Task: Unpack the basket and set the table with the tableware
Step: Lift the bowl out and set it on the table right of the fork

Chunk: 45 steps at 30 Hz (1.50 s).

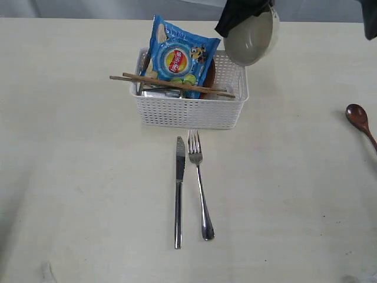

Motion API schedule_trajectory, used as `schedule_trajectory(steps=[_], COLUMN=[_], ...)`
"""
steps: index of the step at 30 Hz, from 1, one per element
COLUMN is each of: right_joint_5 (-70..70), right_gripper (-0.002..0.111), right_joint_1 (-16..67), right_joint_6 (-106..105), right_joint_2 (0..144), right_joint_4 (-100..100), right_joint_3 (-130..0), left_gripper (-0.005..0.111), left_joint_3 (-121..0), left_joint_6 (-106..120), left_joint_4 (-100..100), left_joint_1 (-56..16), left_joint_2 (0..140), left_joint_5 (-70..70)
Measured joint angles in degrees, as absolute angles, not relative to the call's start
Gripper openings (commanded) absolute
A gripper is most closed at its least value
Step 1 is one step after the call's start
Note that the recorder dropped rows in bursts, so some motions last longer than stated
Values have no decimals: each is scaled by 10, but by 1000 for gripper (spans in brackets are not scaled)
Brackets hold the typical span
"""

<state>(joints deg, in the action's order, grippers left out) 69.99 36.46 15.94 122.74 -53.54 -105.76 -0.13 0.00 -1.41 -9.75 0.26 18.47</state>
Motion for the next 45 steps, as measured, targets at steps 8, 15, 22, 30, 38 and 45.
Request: schedule_trajectory(steps=[8,15,22,30,38,45], right_joint_5=[695,697,697,641,444,434], right_gripper=[-1,-1,-1,-1,-1,0], right_joint_1=[344,234,102,-51,-17,-15], right_joint_6=[155,147,103,-34,-159,-165], right_joint_2=[1200,1136,994,907,907,907], right_joint_4=[-500,-302,-153,67,201,203], right_joint_3=[-1058,-1058,-896,-611,-444,-438], left_gripper=[0,0,0,0,0,0], left_joint_3=[-1,-1,-1,-1,-1,-1], left_joint_6=[0,0,0,0,0,0], left_joint_4=[-14,-14,-14,-14,-14,-14], left_joint_1=[-98,-98,-98,-98,-98,-98], left_joint_2=[3,3,3,3,3,3], left_joint_5=[185,185,185,185,185,185])
